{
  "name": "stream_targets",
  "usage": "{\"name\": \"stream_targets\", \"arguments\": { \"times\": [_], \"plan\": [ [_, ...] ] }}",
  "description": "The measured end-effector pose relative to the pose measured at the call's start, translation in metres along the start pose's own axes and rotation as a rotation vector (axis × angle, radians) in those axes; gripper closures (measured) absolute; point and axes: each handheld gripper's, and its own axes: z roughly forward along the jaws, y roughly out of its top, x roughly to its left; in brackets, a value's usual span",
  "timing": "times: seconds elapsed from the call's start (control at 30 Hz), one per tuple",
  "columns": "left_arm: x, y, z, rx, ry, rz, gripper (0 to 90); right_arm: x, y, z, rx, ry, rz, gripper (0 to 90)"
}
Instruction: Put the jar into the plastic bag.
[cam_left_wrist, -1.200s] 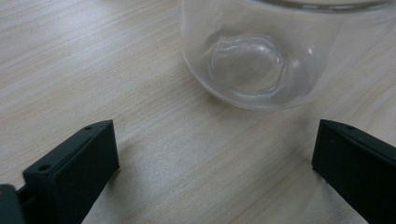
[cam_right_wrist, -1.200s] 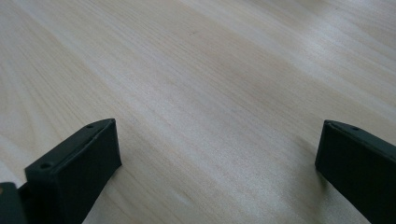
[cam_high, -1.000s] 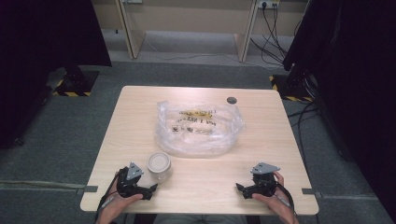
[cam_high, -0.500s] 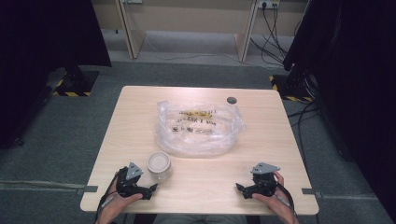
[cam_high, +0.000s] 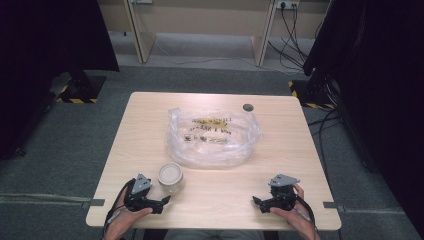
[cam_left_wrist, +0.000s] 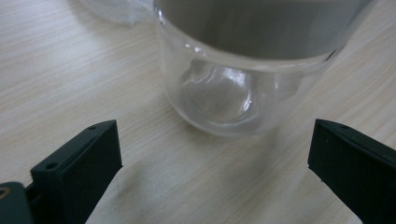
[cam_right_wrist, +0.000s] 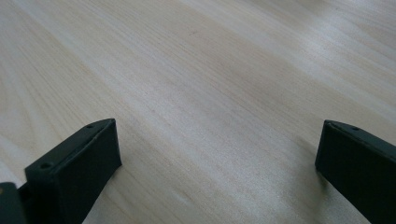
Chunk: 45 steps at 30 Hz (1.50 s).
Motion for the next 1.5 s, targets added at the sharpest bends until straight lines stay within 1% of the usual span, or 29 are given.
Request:
{"name": "stream_targets", "arguments": {
  "times": [0.13,0.3,0.37,0.43,0.57,0.83,0.93,1.03,1.17,1.5],
  "plan": [
    [-0.003,0.003,0.0,-0.022,-0.002,0.008,2.2,0.0,0.0,0.0,0.0,0.0,0.0,0.2],
    [-0.005,0.008,0.002,-0.04,-0.009,-0.003,2.1,0.0,0.0,0.0,0.0,0.002,-0.002,0.2],
    [-0.005,0.009,0.003,-0.044,-0.011,0.006,2.1,0.0,0.0,0.0,0.001,0.003,-0.002,0.2],
    [-0.006,0.011,0.003,-0.051,-0.011,0.003,2.1,0.0,0.0,0.0,0.002,0.002,-0.001,0.2],
    [-0.007,0.015,0.002,-0.065,-0.01,0.011,2.1,0.0,0.0,0.0,0.002,0.003,-0.001,0.2],
    [-0.007,0.023,0.008,-0.07,-0.011,0.023,2.1,-0.001,0.001,0.001,0.001,0.004,-0.005,0.2],
    [-0.008,0.024,0.01,-0.07,-0.005,0.031,2.3,-0.001,0.001,0.001,0.001,0.004,-0.005,0.2],
    [-0.007,0.026,0.012,-0.074,-0.002,0.027,2.3,-0.001,0.001,0.001,0.001,0.004,-0.005,0.2],
    [-0.007,0.029,0.012,-0.086,-0.008,0.023,2.3,-0.001,0.001,0.001,0.001,0.004,-0.005,0.2],
    [-0.01,0.038,0.021,-0.083,-0.005,0.04,3.2,-0.001,0.001,0.001,0.001,0.004,-0.005,0.2]
  ]
}}
